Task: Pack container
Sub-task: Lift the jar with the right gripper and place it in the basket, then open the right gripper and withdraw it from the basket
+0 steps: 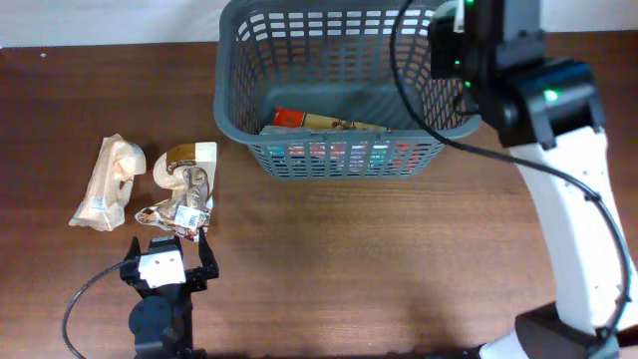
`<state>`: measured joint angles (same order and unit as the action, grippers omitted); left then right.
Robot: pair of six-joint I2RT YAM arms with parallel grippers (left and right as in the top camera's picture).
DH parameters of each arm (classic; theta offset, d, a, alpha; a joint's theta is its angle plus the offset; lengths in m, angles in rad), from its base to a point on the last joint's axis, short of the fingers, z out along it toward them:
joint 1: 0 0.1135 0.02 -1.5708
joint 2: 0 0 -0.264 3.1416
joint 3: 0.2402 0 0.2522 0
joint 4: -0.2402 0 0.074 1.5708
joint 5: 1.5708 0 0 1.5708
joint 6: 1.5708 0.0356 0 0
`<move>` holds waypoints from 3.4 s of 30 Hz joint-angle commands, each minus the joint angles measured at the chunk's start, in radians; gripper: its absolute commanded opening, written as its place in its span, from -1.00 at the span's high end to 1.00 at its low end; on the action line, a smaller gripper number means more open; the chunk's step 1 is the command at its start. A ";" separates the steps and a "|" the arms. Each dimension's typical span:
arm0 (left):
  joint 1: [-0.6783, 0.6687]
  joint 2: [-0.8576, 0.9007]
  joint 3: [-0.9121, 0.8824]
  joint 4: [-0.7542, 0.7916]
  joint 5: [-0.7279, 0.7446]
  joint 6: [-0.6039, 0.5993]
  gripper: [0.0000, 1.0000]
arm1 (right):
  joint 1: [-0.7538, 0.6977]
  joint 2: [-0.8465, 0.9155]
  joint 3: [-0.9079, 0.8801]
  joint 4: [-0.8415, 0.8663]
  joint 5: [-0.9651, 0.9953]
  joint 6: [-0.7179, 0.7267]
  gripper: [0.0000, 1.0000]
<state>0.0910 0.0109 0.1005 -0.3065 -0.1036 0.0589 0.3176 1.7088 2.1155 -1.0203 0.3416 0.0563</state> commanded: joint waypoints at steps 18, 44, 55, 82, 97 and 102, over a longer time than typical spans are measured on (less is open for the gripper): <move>-0.003 -0.006 -0.005 0.000 0.010 -0.010 -0.99 | -0.140 0.281 0.024 -0.145 -0.263 0.028 0.92; -0.003 -0.006 -0.005 0.000 0.010 -0.010 -0.99 | -0.050 0.442 0.024 -0.136 -0.263 -0.042 0.92; -0.003 -0.006 -0.005 0.000 0.010 -0.010 -0.99 | -0.051 0.492 0.024 -0.128 -0.262 -0.037 -0.08; -0.003 -0.006 -0.005 0.000 0.010 -0.010 -0.99 | -0.156 0.305 0.694 -0.424 0.013 0.169 -0.97; -0.003 -0.006 -0.005 0.000 0.010 -0.010 -0.99 | -0.620 0.281 0.676 -0.668 0.025 0.458 -0.98; -0.003 -0.006 -0.005 0.000 0.010 -0.010 -0.99 | -0.620 0.281 0.676 -0.668 0.026 0.458 -0.98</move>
<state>0.0910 0.0109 0.1005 -0.3065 -0.1036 0.0589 -0.3042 1.9926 2.7907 -1.6852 0.3759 0.4980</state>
